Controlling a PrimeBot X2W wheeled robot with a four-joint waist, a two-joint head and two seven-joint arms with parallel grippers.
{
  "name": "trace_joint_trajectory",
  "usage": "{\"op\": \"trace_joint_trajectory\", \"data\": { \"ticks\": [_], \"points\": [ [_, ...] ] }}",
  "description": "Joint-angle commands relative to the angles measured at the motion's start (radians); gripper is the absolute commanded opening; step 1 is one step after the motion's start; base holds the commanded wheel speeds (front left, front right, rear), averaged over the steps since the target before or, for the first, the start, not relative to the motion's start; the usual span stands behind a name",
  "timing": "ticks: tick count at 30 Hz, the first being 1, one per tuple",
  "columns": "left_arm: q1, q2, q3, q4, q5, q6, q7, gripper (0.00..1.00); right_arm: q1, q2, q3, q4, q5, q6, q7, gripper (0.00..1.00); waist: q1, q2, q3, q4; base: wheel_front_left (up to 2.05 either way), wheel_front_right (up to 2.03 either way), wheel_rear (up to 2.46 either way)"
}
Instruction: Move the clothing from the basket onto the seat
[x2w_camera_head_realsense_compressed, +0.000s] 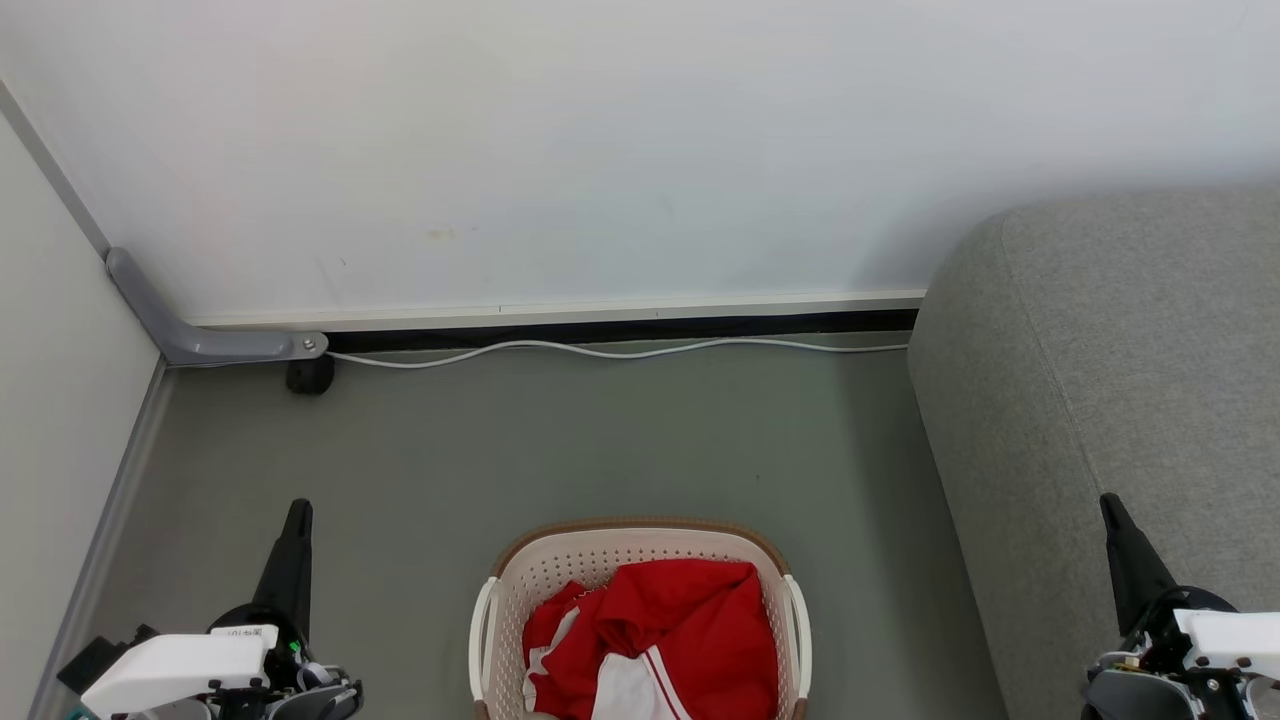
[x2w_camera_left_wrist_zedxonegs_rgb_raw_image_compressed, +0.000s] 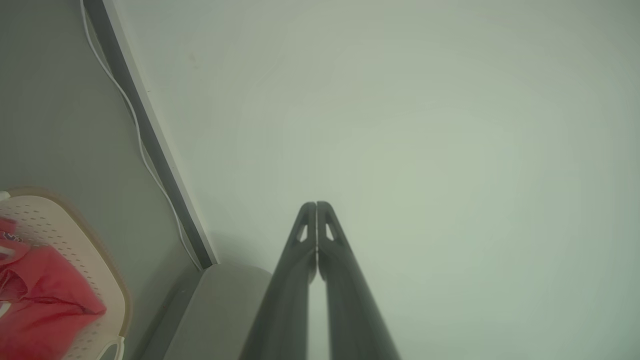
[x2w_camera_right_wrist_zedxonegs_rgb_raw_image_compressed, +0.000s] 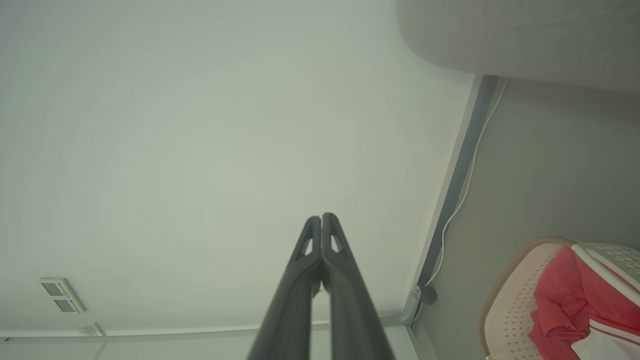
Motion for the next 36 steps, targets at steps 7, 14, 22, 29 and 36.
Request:
{"op": "trace_joint_trajectory", "data": {
  "ticks": [7,14,22,29,36],
  "points": [
    [-0.055,0.012,0.033,-0.023,-0.004,-0.008,0.007,0.00,-0.036,-0.010,0.017,-0.030,0.009,0.002,0.007,0.00,0.0000,0.0000,0.000,0.000,0.00,0.00,0.00],
    [-0.055,0.012,0.033,-0.023,-0.004,-0.008,0.007,0.00,-0.036,-0.010,0.017,-0.030,0.009,0.002,0.007,0.00,0.0000,0.0000,0.000,0.000,0.00,0.00,0.00],
    [-0.055,0.012,0.033,-0.023,-0.004,-0.008,0.007,0.00,-0.036,-0.010,0.017,-0.030,0.009,0.002,0.007,0.00,0.0000,0.0000,0.000,0.000,0.00,0.00,0.00],
    [-0.055,0.012,0.033,-0.023,-0.004,-0.008,0.007,0.00,-0.036,-0.010,0.017,-0.030,0.009,0.002,0.007,0.00,0.0000,0.0000,0.000,0.000,0.00,0.00,0.00],
    [-0.055,0.012,0.033,-0.023,-0.004,-0.008,0.007,0.00,-0.036,-0.010,0.017,-0.030,0.009,0.002,0.007,0.00,0.0000,0.0000,0.000,0.000,0.00,0.00,0.00]
  ]
}}
